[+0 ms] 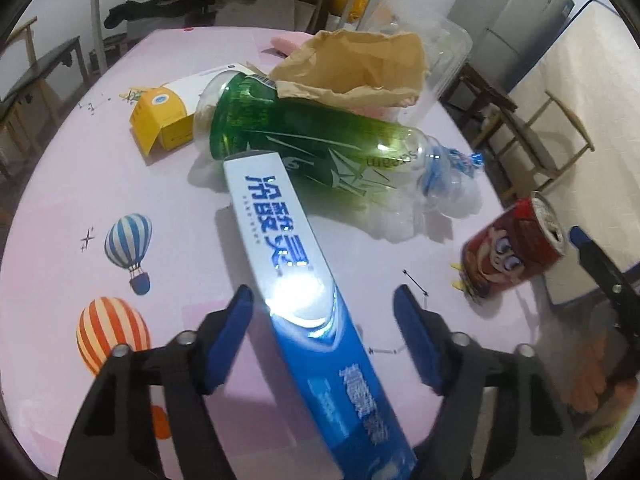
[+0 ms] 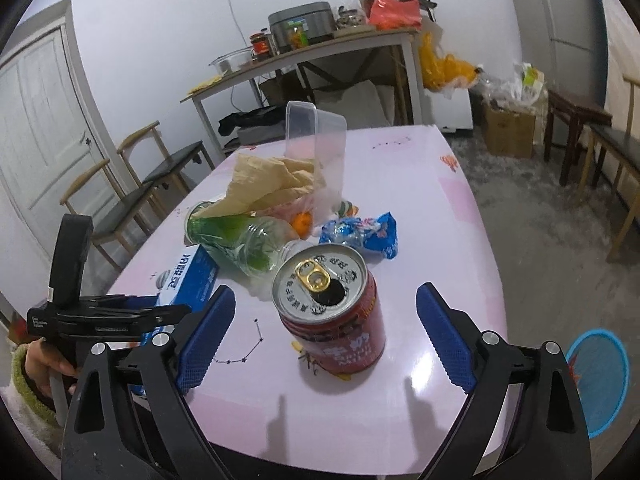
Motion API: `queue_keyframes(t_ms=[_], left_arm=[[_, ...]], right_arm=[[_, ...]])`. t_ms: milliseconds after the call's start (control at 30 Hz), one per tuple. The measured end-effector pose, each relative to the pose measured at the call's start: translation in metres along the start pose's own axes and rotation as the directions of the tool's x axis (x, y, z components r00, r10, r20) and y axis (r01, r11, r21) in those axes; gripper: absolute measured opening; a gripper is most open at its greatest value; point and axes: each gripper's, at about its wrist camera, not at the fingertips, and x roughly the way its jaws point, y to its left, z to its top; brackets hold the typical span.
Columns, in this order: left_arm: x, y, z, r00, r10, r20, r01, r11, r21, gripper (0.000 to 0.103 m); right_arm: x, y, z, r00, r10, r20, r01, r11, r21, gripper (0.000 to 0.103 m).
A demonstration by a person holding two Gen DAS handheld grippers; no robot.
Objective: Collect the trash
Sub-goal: 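Lower the left gripper onto the blue toothpaste box and close it, then lift the blue toothpaste box with the left gripper while the right gripper holds the can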
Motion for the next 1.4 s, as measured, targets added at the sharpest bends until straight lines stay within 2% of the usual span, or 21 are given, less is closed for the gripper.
queue_keyframes(t_ms=[133, 233, 433, 833, 1067, 1400], left_arm=[[0.003, -0.001, -0.001, 1.000, 0.010, 0.008, -0.010, 1.000, -0.008, 0.054], [0.000, 0.008, -0.005, 1.000, -0.014, 0.007, 0.014, 0.999, -0.044, 0.051], [-0.004, 0.012, -0.012, 0.999, -0.036, 0.006, 0.036, 0.998, -0.058, 0.044], [-0.017, 0.013, -0.039, 0.989, -0.124, -0.077, 0.120, 0.991, -0.051, 0.039], [-0.009, 0.004, -0.038, 0.990, -0.107, -0.086, 0.104, 0.994, -0.042, 0.040], [-0.002, 0.002, -0.026, 0.994, -0.071, -0.079, 0.070, 0.997, -0.018, 0.041]], right_arm=[[0.009, 0.006, 0.001, 0.999, -0.035, -0.001, 0.035, 0.999, -0.034, 0.088], [0.018, 0.010, 0.001, 0.998, -0.051, -0.022, 0.050, 0.997, -0.058, 0.088], [0.028, 0.012, -0.003, 0.995, -0.075, -0.069, 0.071, 0.996, -0.061, 0.062], [0.006, 0.013, -0.016, 0.991, -0.074, -0.115, 0.068, 0.996, -0.052, 0.061], [0.006, 0.013, -0.018, 0.991, -0.080, -0.108, 0.075, 0.996, -0.047, 0.062], [0.012, 0.015, -0.016, 0.990, -0.092, -0.107, 0.087, 0.995, -0.051, 0.069]])
